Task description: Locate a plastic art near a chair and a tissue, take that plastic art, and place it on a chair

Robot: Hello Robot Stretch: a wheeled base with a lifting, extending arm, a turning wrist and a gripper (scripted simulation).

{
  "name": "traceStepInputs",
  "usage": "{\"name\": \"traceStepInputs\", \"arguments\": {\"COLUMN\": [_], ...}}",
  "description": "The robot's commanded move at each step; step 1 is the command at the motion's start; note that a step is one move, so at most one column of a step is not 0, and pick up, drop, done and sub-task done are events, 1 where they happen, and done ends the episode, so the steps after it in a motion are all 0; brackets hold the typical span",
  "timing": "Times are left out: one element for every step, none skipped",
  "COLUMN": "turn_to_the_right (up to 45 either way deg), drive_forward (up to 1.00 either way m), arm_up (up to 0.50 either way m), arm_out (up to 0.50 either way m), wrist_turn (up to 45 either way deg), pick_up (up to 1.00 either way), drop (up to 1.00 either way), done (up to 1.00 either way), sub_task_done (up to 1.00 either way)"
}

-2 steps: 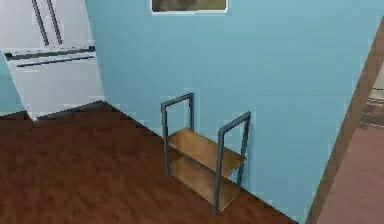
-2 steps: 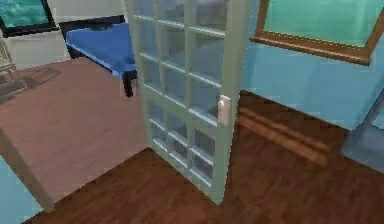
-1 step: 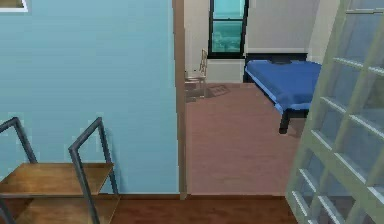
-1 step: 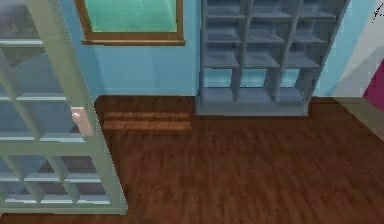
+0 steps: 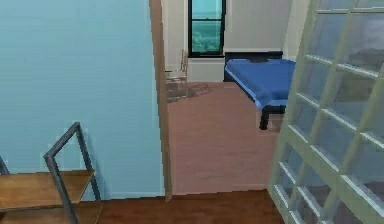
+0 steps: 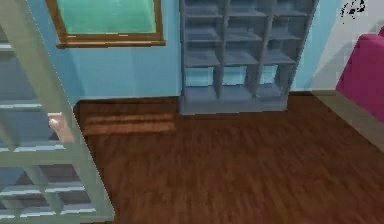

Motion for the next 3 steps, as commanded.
{"name": "traceStepInputs", "arguments": {"turn_to_the_right": [0.0,6.0,0.0], "drive_forward": [1.00,0.00,0.35], "arm_up": [0.00,0.00,0.00], "arm_out": [0.00,0.00,0.00], "wrist_turn": [0.0,0.0,0.0], "pick_up": [0.00,0.00,0.00], "drop": [0.00,0.00,0.00], "done": [0.00,0.00,0.00], "sub_task_done": [0.00,0.00,0.00]}}
